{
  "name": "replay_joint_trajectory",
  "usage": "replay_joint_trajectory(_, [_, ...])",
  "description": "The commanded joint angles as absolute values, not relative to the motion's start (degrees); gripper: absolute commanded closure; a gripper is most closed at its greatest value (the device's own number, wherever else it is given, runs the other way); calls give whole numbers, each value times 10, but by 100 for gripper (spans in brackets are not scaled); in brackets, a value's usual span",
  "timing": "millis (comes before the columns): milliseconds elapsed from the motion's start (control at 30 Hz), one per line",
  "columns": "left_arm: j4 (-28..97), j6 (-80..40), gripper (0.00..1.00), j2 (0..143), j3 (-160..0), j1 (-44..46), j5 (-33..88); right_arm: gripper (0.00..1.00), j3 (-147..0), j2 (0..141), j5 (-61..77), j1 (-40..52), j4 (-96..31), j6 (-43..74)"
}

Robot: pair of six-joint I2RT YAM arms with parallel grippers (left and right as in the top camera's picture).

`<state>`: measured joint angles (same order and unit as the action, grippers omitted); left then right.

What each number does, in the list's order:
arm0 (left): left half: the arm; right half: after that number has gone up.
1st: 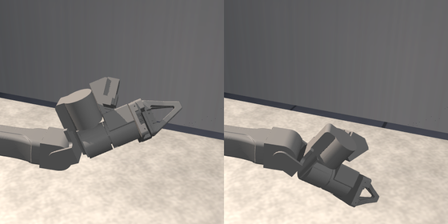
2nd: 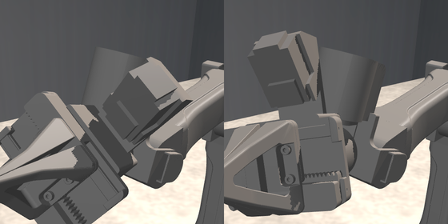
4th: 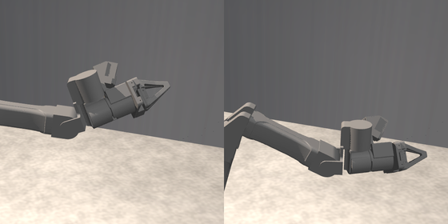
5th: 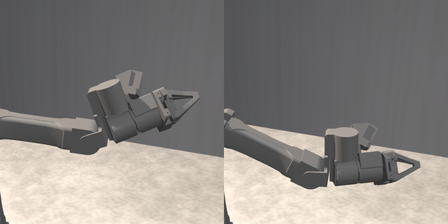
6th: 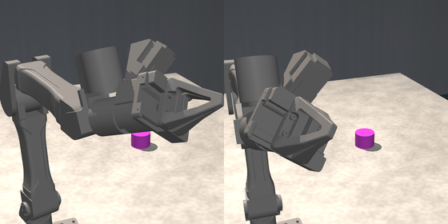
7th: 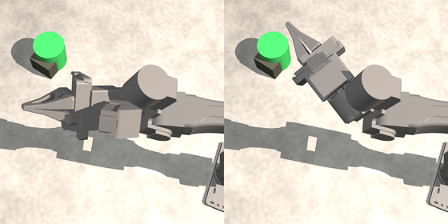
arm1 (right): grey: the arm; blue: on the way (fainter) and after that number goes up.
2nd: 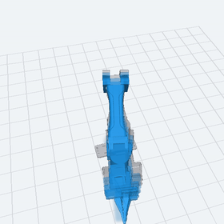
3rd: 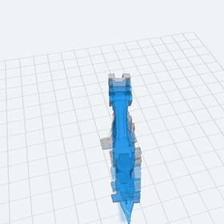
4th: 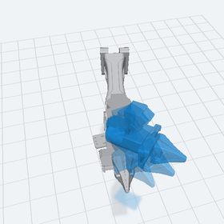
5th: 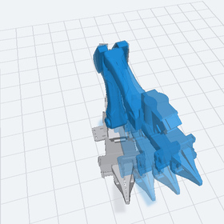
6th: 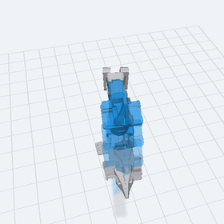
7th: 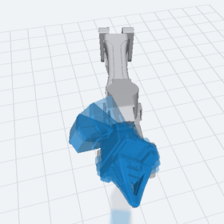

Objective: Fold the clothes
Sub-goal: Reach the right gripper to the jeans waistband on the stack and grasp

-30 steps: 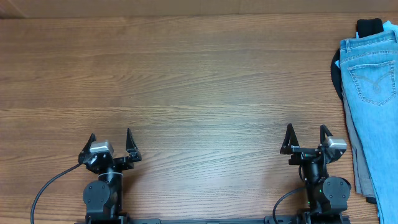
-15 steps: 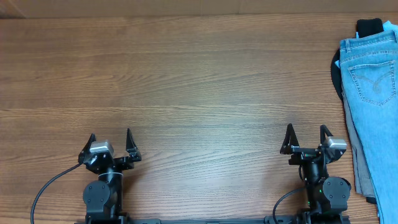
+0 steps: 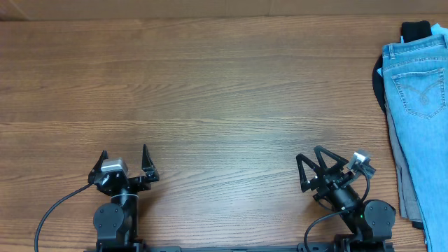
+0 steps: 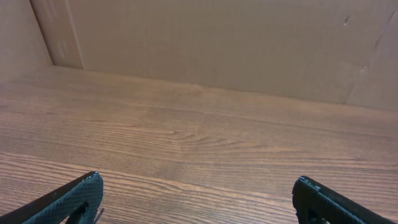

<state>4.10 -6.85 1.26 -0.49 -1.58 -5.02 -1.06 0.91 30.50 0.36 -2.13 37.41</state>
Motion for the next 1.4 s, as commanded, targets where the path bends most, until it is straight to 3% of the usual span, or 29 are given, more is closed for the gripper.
replay_joint_trajectory(0, [39,-58,0,14,-3,-19,-59,0,-5,8,355,0,28,385])
replay_joint_trajectory(167, [38,-58,0,14,-3,-19,-60,0,-58,14,322,0,92,307])
replay_joint_trajectory(367, [38,-58,0,14,-3,-19,-59,0,-204,122,175,0,-8,156])
replay_joint_trajectory(600, [38,-58,0,14,-3,-19,-60,0,-498,486,-113,-13,-135,70])
replay_joint_trajectory(733, [38,-58,0,14,-3,-19,-59,0,-733,765,-130,-82,-294,40])
replay_joint_trajectory(900, [38,-58,0,14,-3,-19,-60,0,-931,984,-142,-128,-451,40])
replay_joint_trajectory(1100, [39,-58,0,14,-3,-19,-59,0,-951,1097,-152,-147,-361,-37])
replay_joint_trajectory(1367, [38,-58,0,14,-3,-19,-60,0,-951,1230,-302,-143,-199,-155])
